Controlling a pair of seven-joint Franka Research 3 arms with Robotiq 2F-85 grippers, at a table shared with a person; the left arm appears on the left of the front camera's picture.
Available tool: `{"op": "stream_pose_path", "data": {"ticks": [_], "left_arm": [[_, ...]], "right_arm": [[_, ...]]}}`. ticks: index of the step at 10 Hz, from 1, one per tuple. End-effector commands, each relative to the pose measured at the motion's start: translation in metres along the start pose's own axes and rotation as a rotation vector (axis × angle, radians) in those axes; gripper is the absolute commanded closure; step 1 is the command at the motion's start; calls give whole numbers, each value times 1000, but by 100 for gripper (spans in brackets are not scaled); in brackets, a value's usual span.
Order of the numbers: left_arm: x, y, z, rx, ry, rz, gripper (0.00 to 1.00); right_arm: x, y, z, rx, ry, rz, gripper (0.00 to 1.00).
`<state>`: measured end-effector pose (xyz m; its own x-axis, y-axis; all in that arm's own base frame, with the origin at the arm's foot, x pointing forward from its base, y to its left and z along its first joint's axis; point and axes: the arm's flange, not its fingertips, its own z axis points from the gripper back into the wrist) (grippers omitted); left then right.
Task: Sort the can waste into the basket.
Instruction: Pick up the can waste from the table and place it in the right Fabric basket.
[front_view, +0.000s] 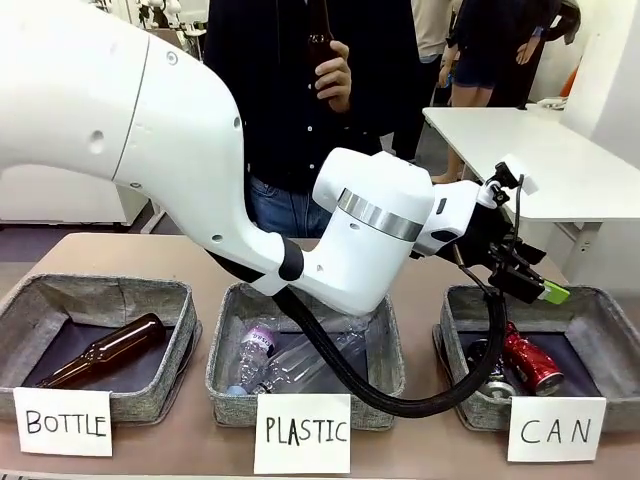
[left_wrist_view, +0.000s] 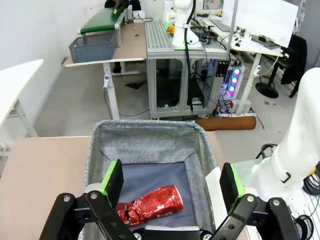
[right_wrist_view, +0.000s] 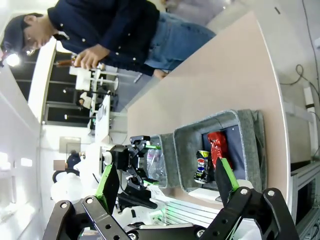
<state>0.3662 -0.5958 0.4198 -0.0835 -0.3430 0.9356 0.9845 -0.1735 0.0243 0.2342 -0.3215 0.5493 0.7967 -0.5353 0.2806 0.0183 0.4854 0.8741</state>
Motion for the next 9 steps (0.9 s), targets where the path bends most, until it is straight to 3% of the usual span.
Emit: {"op": "stream_pose_path", "data": {"ticks": [1,3,4,6,8,9], "left_arm": [[-1,-3,8,31,10,-23,0],[11,12,76,121,65,56,0],[23,11,144,178,104,184,0],[35,-19,263,252,267,457,0],[22,-63,327,188,423,654,0],[16,-75,359,164,386,748,0]], "right_arm": [[1,2,2,-14,-2,-4,0],[0,0,0,0,0,0,0],[0,7,-12,-26,25,28,0],[11,7,-43,-49,86,-10,0],[18,21,-68,-75,125,-22,0],[19,35,-88,-105,167,-2,0]]}}
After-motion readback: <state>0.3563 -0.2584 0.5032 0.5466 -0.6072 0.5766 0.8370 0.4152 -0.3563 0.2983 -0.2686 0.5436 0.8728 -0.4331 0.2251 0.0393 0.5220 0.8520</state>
